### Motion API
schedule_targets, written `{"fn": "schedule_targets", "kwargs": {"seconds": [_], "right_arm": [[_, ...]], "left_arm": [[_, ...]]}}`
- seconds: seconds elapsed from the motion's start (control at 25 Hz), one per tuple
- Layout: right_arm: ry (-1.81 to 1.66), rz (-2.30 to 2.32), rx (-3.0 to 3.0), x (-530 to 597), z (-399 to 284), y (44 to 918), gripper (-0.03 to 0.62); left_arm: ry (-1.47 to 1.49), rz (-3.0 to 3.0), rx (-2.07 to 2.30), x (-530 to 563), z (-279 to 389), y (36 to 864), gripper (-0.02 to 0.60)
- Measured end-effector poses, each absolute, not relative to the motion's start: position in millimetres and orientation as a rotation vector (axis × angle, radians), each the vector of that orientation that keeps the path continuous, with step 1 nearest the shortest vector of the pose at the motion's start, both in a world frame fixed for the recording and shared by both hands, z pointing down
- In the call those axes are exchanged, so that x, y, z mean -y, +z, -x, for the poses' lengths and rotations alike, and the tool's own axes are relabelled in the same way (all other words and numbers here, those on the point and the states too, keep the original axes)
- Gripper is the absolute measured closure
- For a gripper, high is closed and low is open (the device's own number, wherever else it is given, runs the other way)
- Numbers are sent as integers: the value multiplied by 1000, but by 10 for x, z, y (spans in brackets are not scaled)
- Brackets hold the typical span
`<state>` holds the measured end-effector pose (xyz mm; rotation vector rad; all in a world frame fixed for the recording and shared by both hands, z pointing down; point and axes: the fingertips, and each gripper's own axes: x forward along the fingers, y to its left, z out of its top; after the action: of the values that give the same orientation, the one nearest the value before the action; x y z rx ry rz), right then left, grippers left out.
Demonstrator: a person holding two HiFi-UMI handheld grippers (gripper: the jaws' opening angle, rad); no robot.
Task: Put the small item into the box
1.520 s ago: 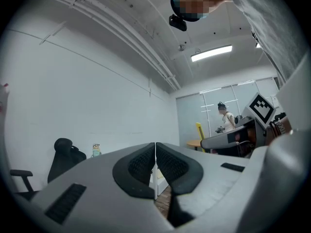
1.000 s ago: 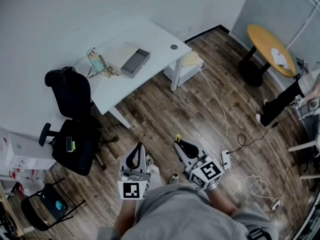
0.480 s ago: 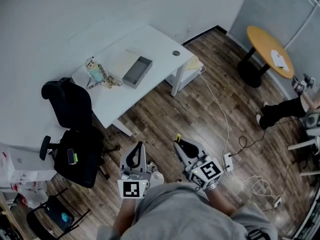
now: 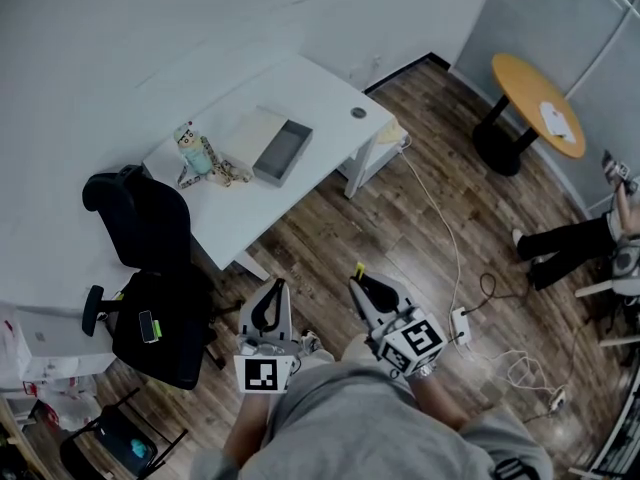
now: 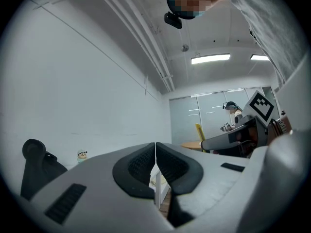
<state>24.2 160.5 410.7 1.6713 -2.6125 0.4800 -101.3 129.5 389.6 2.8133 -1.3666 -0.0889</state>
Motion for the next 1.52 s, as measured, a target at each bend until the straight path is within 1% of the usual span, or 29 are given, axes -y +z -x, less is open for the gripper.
{"fn": "schedule_targets", "kwargs": {"seconds": [0.48,0.8,1.04,1.52], "right_arm": [[538,-1620,2639,-1229,-17,4126,526],[529,-1535,2702,-754,97,4137,526],[583,-1498,2707,-320,-4,4201,526],[643,-1452,2680,862,-404,4339,526]], "left_arm": [[-85,-2786,1437,-1063,1315,3907,545],[-98,-2737,1558,-726,1487,3899,545],[-51,-2730,1558,-323,1345,3951,545],[-47,-2670,1606,686,924,4001,545]]}}
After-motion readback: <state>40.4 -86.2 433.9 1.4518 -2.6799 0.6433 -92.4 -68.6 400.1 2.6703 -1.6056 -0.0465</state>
